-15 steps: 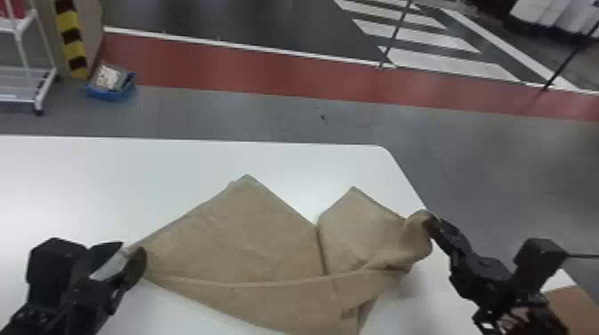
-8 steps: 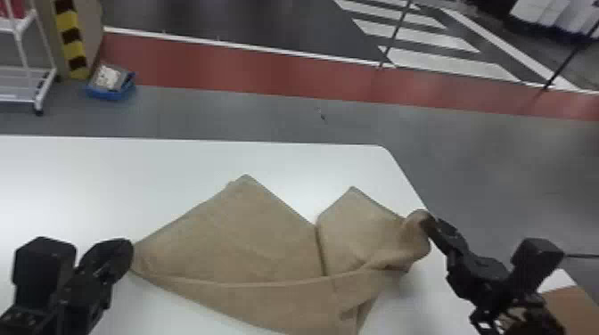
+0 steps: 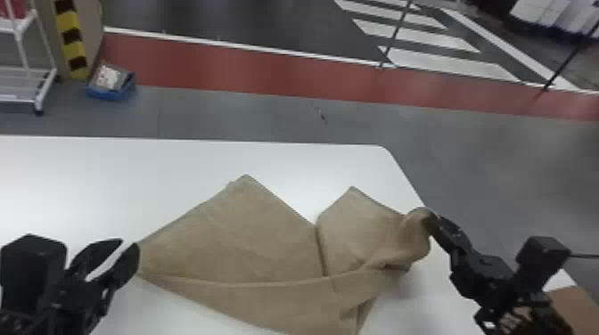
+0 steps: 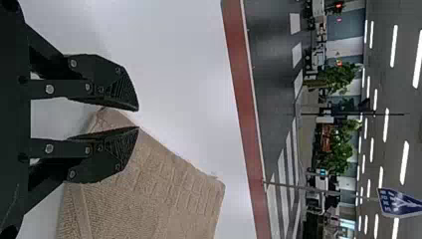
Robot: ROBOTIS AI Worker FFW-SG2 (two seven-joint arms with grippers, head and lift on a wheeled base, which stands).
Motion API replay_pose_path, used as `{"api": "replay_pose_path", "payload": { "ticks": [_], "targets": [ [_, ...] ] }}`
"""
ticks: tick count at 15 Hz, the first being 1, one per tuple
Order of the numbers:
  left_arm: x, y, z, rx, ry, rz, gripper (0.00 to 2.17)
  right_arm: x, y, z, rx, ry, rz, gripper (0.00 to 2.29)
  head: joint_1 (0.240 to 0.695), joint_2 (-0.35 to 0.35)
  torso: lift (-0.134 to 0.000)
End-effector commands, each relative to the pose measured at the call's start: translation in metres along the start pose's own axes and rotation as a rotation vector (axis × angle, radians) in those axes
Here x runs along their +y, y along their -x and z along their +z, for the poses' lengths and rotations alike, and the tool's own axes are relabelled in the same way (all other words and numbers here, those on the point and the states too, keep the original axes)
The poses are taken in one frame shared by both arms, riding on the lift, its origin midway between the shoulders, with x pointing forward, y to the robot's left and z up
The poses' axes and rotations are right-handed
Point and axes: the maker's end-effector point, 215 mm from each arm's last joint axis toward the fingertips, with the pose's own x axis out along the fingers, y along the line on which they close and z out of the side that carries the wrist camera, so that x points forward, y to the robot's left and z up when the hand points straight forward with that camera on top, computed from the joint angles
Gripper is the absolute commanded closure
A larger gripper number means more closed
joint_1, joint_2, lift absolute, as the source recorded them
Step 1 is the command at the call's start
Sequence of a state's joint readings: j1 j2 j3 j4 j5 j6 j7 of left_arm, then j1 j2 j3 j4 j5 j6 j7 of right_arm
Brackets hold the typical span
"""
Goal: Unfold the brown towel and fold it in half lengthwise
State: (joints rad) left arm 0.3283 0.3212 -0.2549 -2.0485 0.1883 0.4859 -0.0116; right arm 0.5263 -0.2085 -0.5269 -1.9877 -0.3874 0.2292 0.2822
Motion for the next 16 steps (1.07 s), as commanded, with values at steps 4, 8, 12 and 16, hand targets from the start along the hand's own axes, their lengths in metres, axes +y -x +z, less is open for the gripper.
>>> {"api": "replay_pose_path", "payload": {
  "ticks": [4, 8, 12, 16],
  "targets": [
    [-0.001, -0.01, -0.014, 0.018, 0.017, -0.005, 0.51, -0.001, 0.002, 0.0, -0.003, 0.001, 0.0, 1.67, 0.695, -0.35, -0.125],
    [0.002, -0.015, -0.02, 0.032, 0.021, -0.002, 0.52, 0.0, 0.003, 0.0, -0.008, -0.004, -0.001, 1.67, 0.695, -0.35, -0.125],
    [0.003, -0.02, -0.025, 0.056, 0.017, -0.001, 0.65, 0.001, 0.003, 0.0, -0.01, -0.004, -0.002, 1.67, 0.695, -0.35, -0.125],
    [0.002, -0.021, -0.029, 0.073, 0.018, -0.005, 0.7, -0.001, 0.003, 0.002, -0.016, -0.002, -0.005, 1.67, 0.695, -0.35, -0.125]
  ]
}}
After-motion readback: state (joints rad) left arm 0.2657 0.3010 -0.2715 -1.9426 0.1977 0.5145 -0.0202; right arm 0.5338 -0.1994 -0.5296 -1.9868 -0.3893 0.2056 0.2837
